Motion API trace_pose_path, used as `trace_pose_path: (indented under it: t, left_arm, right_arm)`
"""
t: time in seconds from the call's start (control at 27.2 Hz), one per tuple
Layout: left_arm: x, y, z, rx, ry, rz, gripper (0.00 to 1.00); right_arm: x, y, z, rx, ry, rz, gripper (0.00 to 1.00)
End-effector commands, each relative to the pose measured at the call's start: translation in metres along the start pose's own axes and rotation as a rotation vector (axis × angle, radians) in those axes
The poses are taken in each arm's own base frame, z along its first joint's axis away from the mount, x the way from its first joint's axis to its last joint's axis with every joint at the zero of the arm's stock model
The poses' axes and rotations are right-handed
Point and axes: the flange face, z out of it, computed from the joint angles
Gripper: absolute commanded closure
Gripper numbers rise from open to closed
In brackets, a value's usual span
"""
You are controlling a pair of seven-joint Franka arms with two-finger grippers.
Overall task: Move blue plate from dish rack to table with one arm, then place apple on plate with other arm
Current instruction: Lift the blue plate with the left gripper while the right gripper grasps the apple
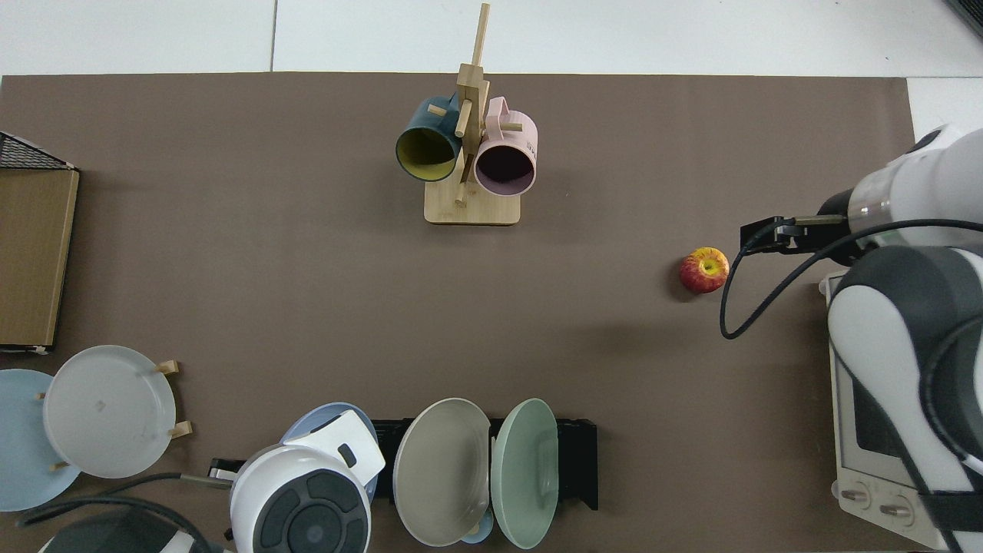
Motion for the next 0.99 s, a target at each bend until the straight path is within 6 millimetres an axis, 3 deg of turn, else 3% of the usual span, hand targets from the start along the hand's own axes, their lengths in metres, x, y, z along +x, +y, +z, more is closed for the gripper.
trace_pose_path:
  t: [0.0,0.11,0.33,0.59,0.95]
  left_arm:
    - [0.025,-0.026,-0.015,0.016,0.001,-0.052,1.00]
    - [0.052,-0.046,-0.023,0.011,0.019,-0.075,1.00]
    - [0.112,-0.079,-0.025,-0.082,0.051,-0.160,1.00]
    - [0.131,-0.101,-0.014,-0.293,0.109,-0.288,1.00]
    - [0.149,-0.081,0.014,-0.594,0.147,-0.405,1.00]
  right_arm:
    - [-0.011,0.000,0.050,-0.019,0.019,0.016,0.00]
    - [-0.011,-0.004,0.078,-0.024,0.021,0.005,0.00]
    - [-0.002,-0.003,0.115,-0.029,0.020,0.009,0.00]
    - [0.009,0.000,0.149,-0.033,0.034,0.012,0.00]
    - [0.020,0.006,0.199,-0.046,0.042,0.006,0.00]
